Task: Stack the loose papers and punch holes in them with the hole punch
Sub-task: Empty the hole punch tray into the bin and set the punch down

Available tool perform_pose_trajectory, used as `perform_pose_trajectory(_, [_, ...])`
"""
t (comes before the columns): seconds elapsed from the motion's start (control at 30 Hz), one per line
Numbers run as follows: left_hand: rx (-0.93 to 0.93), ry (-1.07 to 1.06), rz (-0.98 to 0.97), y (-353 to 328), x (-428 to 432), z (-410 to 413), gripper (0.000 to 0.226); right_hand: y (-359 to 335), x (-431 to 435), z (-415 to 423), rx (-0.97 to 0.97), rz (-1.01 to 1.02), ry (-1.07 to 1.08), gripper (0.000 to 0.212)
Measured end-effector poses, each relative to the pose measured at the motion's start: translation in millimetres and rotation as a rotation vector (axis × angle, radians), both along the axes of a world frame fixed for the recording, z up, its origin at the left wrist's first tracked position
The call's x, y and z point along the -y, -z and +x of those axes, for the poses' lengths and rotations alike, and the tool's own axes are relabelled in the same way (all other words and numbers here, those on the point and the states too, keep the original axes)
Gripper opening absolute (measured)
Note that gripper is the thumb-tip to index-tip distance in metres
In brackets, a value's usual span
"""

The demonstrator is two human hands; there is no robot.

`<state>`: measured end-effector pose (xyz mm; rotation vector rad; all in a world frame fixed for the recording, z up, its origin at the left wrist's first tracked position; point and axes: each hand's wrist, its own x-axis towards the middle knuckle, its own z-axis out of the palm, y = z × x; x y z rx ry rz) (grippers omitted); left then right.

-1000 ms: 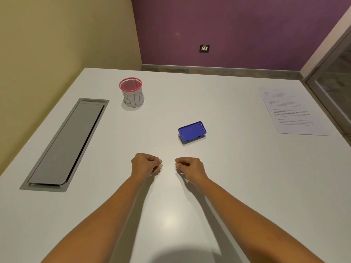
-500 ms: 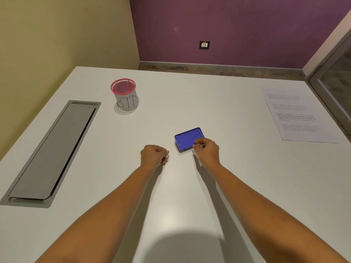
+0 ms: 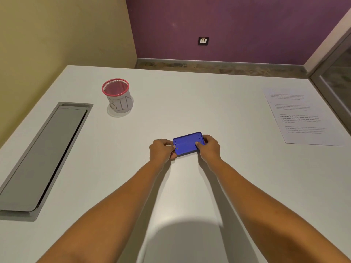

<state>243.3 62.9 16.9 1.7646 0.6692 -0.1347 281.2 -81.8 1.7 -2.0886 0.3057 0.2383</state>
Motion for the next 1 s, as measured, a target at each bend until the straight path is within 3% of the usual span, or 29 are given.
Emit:
perform_pose_trajectory(0.2, [0.043,-0.067,-0.024,-4.9,-3.8,-14.3,0.022,-9.5,-0.7,-21.9,0.04,0.181,0.057,0.02])
perform_pose_trajectory(0.37, [-0.003,-0.128,-0.091,-11.7,-3.2,-34.9,0.026,-28.8,-15.4,-56.7,0.23,0.184,-0.024,0.015])
perform_pose_trajectory(0.53, [-0.053,-0.342,-0.493,-26.2,-7.1,-58.1,0.023,-42.4,-25.1,-96.2,0.453,0.034,-0.238,0.014])
perform_pose_trajectory(0.73, [-0.045,-0.257,-0.106,-45.6,-32.2,-79.2,0.026,-52.3,-24.1,-125.4,0.792,-0.33,-0.556,0.018])
perform_pose_trajectory(0.87, [-0.124,-0.154,-0.225,-65.4,-40.5,-90.9,0.025,-58.8,-26.7,-137.9,0.924,-0.473,-0.723,0.025])
perform_pose_trajectory(1.0, [-0.102,-0.232,-0.426,-68.8,-43.6,-101.6,0.004,-60.9,-31.4,-148.5,0.959,-0.494,-0.81,0.025])
